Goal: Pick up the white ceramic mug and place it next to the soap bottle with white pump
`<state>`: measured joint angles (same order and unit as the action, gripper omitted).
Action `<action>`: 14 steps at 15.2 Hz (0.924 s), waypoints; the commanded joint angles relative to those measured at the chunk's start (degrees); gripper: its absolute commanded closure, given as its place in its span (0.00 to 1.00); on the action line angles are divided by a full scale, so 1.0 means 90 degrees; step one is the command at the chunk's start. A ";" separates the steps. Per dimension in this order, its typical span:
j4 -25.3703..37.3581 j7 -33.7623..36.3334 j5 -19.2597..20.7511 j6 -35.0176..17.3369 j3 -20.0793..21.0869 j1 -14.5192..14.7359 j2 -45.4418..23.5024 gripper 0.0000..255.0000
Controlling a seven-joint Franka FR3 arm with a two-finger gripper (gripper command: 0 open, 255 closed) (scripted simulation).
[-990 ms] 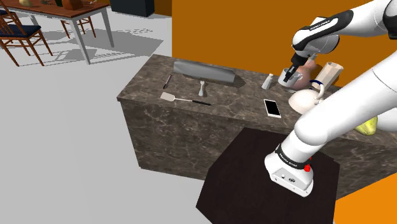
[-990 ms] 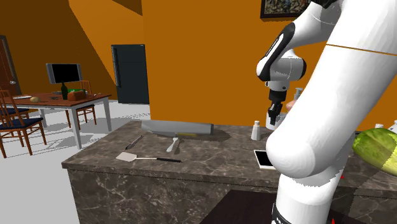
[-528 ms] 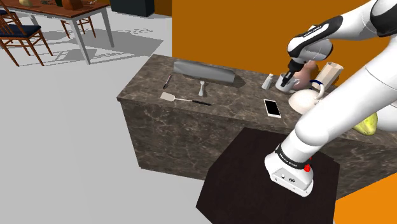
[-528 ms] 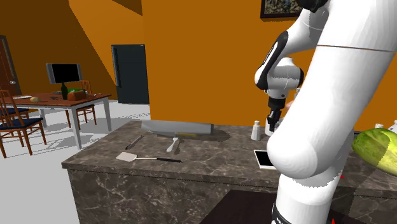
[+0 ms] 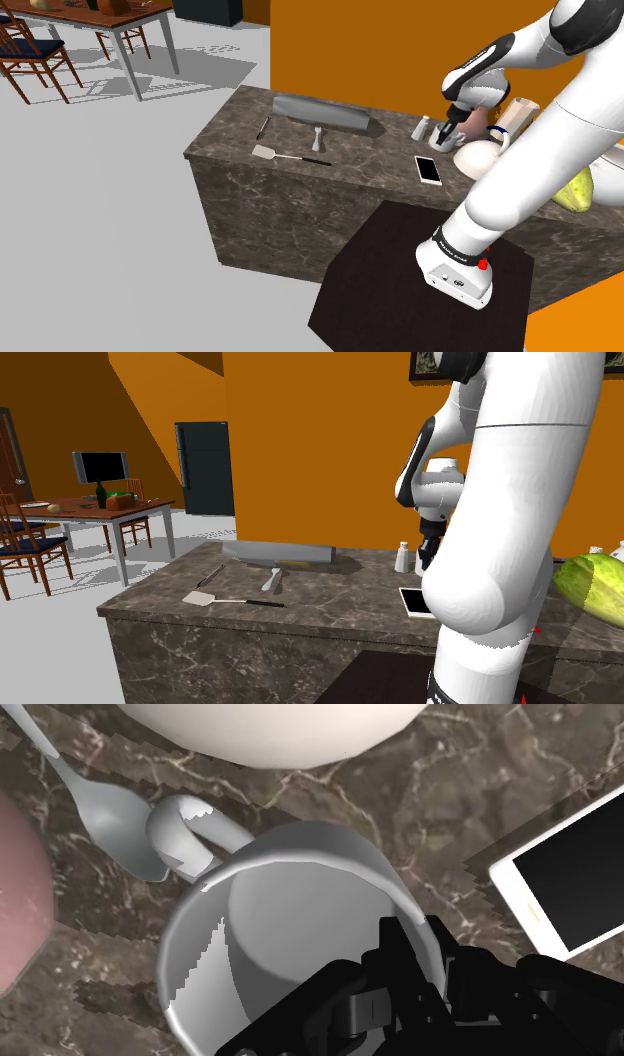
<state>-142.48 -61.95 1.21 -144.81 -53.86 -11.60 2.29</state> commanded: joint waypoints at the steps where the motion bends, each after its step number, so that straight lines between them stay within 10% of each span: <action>1: -0.0025 -0.0136 -0.0179 -0.0109 -0.0019 0.0020 -0.0127 1.00; 7: -0.0025 -0.0136 -0.0180 -0.0109 -0.0015 0.0016 -0.0128 1.00; 8: -0.0024 -0.0136 -0.0180 -0.0109 -0.0015 0.0016 -0.0128 0.00; 14: 0.0012 0.0184 0.0264 0.0126 -0.0008 -0.0018 0.0198 0.00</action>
<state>-142.57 -62.11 1.12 -144.91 -54.02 -11.64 2.39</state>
